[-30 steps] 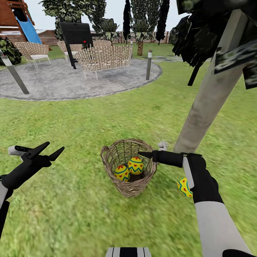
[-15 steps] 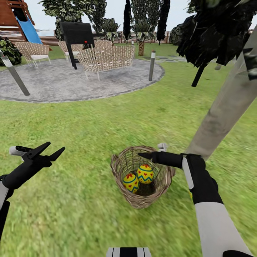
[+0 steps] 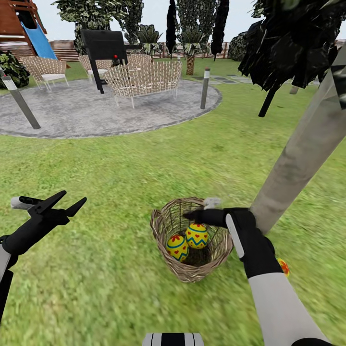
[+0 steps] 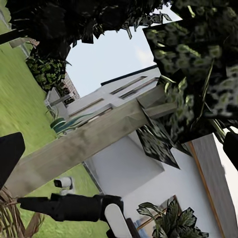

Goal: Take the three Easter eggs out of the wicker basket on the lawn in the garden, then place them on the lawn next to a single tree (choose any tree) so that all three eggs are next to the same tree and none are left in the basket.

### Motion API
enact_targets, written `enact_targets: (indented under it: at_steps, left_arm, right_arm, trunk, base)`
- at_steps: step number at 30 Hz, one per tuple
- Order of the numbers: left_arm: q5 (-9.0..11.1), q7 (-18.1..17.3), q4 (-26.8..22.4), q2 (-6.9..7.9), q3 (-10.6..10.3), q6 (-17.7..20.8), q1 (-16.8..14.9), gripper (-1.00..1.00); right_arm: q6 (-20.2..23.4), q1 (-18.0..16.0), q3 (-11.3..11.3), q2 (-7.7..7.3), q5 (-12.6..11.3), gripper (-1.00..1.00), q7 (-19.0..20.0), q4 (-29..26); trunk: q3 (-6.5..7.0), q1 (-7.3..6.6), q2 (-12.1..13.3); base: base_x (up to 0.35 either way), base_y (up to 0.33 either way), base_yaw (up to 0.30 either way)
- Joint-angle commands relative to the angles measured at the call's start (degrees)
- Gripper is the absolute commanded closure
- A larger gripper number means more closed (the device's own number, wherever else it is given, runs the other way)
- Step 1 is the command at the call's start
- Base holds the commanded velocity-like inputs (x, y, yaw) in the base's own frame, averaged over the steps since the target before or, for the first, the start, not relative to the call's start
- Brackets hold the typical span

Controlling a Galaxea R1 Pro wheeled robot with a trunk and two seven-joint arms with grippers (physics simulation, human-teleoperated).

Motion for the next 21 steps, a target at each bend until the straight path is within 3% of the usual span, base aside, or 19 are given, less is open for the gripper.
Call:
enact_targets:
  at_steps: [1,5,7,9,17,21]
  left_arm:
    - [0.0,0.0,0.0,0.04,0.0,0.0,0.0,-1.0]
    - [0.0,-0.1,0.0,0.07,0.0,0.0,0.0,-1.0]
    - [0.0,0.0,0.0,0.07,0.0,0.0,0.0,-1.0]
    - [0.0,0.0,0.0,0.03,0.0,0.0,0.0,-1.0]
    - [0.0,0.0,0.0,0.01,0.0,0.0,0.0,-1.0]
    - [0.0,0.0,0.0,-0.01,0.0,0.0,0.0,-1.0]
  right_arm:
    - [0.1,0.0,0.6,0.27,0.0,-1.0,-2.6,0.1]
    - [0.1,0.0,2.1,1.28,-0.2,-1.0,-10.6,0.1]
    - [0.1,0.0,5.8,1.5,-0.4,-1.0,-12.7,0.8]
    - [0.1,0.0,7.3,1.54,-0.5,-1.0,-13.2,1.9]
    - [0.0,-0.1,8.2,1.55,0.1,-1.0,-14.4,7.6]
    - [0.0,-0.3,8.2,1.79,-0.4,-1.0,-21.7,8.5]
  trunk:
    - [0.0,0.0,0.0]
    - [0.0,0.0,0.0]
    - [0.0,0.0,0.0]
    - [0.0,0.0,0.0]
    - [0.0,0.0,0.0]
    - [0.0,0.0,0.0]
  base:
    - [0.0,0.0,0.0]
    - [0.056,0.034,0.0]
    - [0.221,0.157,0.0]
    - [0.219,0.153,0.0]
    - [0.028,0.018,0.0]
    - [0.128,0.099,0.0]
